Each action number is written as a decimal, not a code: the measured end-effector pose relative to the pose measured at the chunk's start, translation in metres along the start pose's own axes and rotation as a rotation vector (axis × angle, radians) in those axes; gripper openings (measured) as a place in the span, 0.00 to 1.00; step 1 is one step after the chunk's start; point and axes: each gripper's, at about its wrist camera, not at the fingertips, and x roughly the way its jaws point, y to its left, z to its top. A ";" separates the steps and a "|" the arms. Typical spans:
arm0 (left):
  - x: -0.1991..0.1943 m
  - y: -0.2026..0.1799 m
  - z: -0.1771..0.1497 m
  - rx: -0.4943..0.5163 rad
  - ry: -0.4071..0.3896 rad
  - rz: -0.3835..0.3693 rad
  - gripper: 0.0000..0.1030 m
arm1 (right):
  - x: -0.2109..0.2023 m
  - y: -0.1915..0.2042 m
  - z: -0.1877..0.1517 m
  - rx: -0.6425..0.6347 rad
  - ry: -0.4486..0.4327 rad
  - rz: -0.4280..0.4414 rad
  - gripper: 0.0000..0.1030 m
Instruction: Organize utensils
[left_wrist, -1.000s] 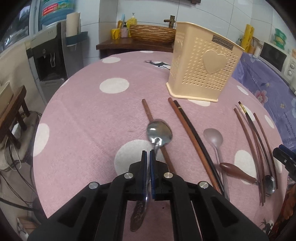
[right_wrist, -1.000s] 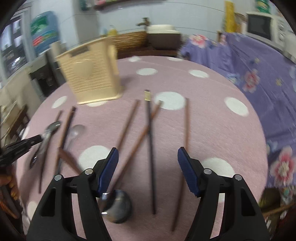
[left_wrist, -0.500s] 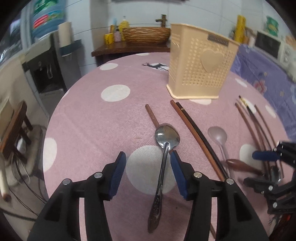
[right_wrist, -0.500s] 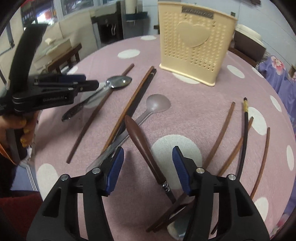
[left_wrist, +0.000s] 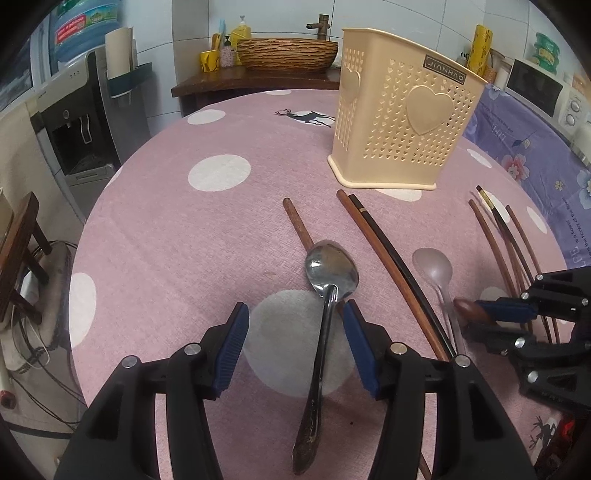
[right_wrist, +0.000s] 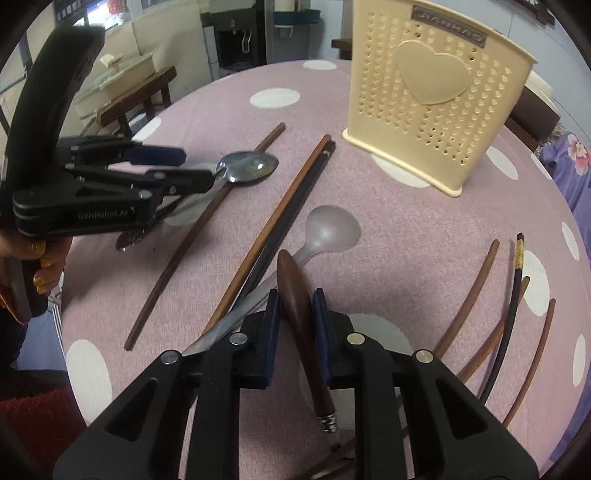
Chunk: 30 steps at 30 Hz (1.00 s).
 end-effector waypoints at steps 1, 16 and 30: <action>0.000 0.000 0.000 -0.001 -0.001 0.000 0.52 | -0.006 -0.003 0.001 0.017 -0.026 0.012 0.16; -0.003 -0.007 0.005 0.019 -0.012 -0.006 0.60 | -0.134 -0.018 -0.038 0.230 -0.430 -0.021 0.16; 0.033 -0.031 0.031 0.188 0.083 0.114 0.60 | -0.143 -0.016 -0.041 0.283 -0.489 -0.034 0.16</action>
